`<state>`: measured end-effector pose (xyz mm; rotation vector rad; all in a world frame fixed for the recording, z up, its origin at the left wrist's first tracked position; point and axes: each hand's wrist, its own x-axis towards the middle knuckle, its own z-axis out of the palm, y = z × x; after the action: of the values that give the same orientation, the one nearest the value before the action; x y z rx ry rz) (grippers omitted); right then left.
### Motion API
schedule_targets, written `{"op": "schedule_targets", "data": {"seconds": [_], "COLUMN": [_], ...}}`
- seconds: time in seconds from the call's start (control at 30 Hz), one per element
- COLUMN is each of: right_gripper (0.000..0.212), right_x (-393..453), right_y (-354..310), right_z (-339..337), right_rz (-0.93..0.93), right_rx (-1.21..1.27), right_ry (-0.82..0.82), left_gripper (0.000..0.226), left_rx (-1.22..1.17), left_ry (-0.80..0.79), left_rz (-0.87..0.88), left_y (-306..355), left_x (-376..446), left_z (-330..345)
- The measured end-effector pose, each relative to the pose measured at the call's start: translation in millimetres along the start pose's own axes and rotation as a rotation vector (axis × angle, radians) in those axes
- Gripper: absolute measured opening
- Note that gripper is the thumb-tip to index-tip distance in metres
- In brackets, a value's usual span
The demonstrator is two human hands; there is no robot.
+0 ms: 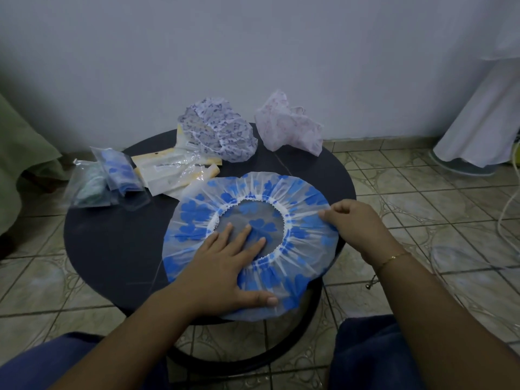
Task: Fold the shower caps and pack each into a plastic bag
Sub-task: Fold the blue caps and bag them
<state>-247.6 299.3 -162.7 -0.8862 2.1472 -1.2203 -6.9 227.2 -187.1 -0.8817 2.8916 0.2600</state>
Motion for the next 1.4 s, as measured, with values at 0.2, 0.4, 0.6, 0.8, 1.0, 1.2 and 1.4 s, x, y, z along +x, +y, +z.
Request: {"op": "schedule_targets", "data": {"seconds": [0.2, 0.4, 0.6, 0.8, 1.0, 1.2, 1.4], "right_gripper": [0.022, 0.018, 0.041, 0.049, 0.040, 0.035, 0.015], "right_x": [8.4, 14.1, 13.1, 7.9, 8.3, 6.6, 4.6], "right_y": [5.0, 6.8, 4.4, 7.4, 4.9, 10.9, 17.8], "right_z": [7.0, 7.7, 6.5, 13.5, 10.9, 19.2, 22.0], "right_rz": [-0.090, -0.076, -0.060, -0.095, -0.097, -0.136, -0.205], "right_rx": [-0.194, -0.198, -0.185, -0.290, -0.160, -0.259, -0.504], "right_ry": [0.097, 0.104, 0.096, 0.126, 0.153, 0.085, 0.128], "left_gripper": [0.102, 0.107, 0.058, 0.059, 0.053, 0.048, 0.044], "left_rx": [0.019, -0.103, -0.401, -0.332, -0.302, -0.262, -0.143], "left_ry": [0.014, 0.077, 0.702, 0.577, 0.479, 0.532, 0.495], "left_rz": [-0.018, -0.012, -0.311, -0.831, -0.898, -0.866, -0.855], "left_y": [-2.7, -3.8, -28.7, -79.2, -80.1, -80.3, -81.8], "left_x": [2.1, 3.9, 2.3, 6.4, 11.2, 7.7, 5.9], "left_z": [3.4, 2.0, -18.9, -18.2, -18.4, -15.6, -9.4]}}
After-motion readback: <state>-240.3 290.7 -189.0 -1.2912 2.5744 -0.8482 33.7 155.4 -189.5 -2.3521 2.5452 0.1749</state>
